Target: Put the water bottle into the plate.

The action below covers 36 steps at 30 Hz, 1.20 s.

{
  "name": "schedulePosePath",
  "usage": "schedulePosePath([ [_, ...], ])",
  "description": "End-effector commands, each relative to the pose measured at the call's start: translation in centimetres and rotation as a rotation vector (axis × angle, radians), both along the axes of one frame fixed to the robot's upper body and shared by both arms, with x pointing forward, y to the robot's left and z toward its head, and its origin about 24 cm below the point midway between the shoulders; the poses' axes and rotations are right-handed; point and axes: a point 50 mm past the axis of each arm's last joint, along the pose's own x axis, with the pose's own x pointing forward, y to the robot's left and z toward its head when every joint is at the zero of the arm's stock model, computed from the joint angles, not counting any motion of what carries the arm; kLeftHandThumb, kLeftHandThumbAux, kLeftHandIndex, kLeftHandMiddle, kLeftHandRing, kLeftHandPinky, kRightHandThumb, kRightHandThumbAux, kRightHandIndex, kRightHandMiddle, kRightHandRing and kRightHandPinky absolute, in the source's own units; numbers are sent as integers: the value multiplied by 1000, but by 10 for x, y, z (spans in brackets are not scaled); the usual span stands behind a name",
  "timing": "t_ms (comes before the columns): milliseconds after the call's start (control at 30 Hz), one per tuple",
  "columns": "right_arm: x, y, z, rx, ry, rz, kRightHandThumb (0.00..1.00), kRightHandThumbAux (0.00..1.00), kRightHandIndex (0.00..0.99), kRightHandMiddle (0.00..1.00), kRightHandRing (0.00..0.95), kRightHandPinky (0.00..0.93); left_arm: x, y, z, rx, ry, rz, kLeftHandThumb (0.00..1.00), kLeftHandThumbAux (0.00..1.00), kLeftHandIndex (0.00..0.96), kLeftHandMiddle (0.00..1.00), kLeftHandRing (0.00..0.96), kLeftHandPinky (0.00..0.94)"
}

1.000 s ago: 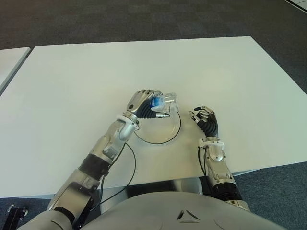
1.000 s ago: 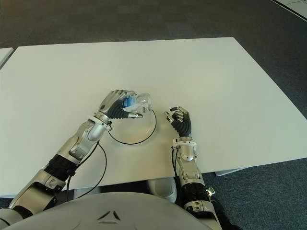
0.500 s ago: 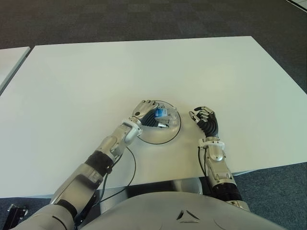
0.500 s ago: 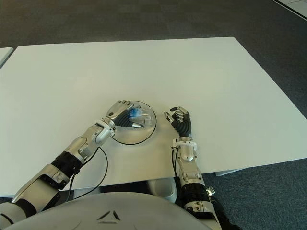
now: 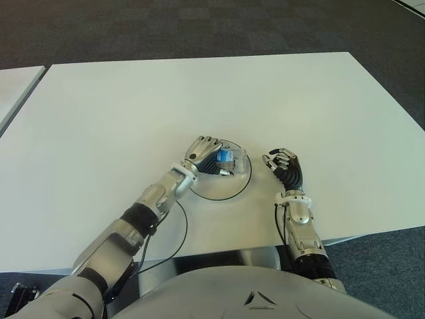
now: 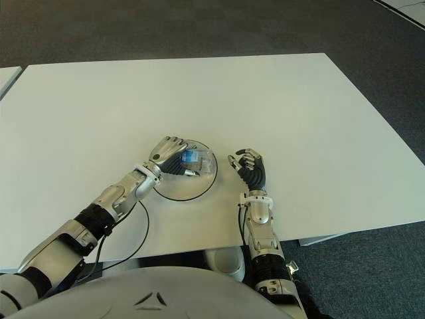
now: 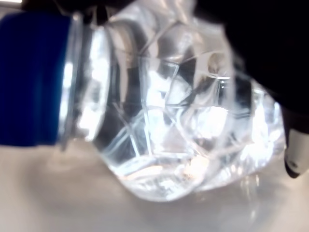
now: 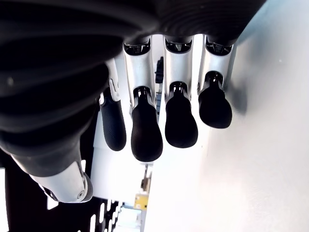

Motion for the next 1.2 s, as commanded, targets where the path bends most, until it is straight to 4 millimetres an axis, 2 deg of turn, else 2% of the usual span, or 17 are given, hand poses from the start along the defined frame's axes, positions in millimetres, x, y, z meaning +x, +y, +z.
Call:
schedulePosePath([
  [33,-9,-1,-14,8,77,-10,701,730,436,752,742,736,-9,2,-11,38,16,-3,850,670,396,543,839,832],
  [333,-8,-1,-14,5,80,-9,701,730,436,754,739,724,-11,4,-10,8,16,-8,850,660,411,567,717,692],
  [367,-8,-1,-14,6,81,-10,701,730,436,753,739,725,-11,4,-10,3,20,-11,847,661,411,540,632,620],
  [400,-8,-1,-14,6,82,-10,701,730,436,753,740,725,-12,4,-10,0,23,-17,845,662,411,530,602,595],
  [467,-8,-1,-14,8,83,-10,701,730,435,753,740,727,-12,5,-10,6,25,-33,770,680,416,430,452,473],
  [567,-8,-1,-14,10,83,-11,701,730,435,752,740,729,-12,5,-10,23,25,-59,603,580,286,320,322,338],
  [633,-8,-1,-14,12,84,-12,701,730,435,751,740,730,-11,5,-10,38,24,-74,532,559,226,263,255,266],
  [700,-8,-1,-15,15,85,-12,701,730,436,755,743,738,-11,5,-10,56,25,-83,421,559,122,140,116,113],
  [767,-8,-1,-15,15,85,-12,702,729,436,757,745,740,-11,6,-10,66,28,-84,350,559,70,76,59,57],
  [900,-8,-1,-14,16,82,-11,702,730,436,759,746,742,-10,7,-11,82,35,-71,207,539,15,15,12,11],
  [1033,-8,-1,-14,15,81,-11,702,730,436,758,744,739,-11,8,-11,85,39,-64,156,518,3,4,3,3],
  [1200,-8,0,-14,13,82,-13,702,730,435,747,733,720,-12,9,-15,100,50,-58,90,441,0,0,0,0],
])
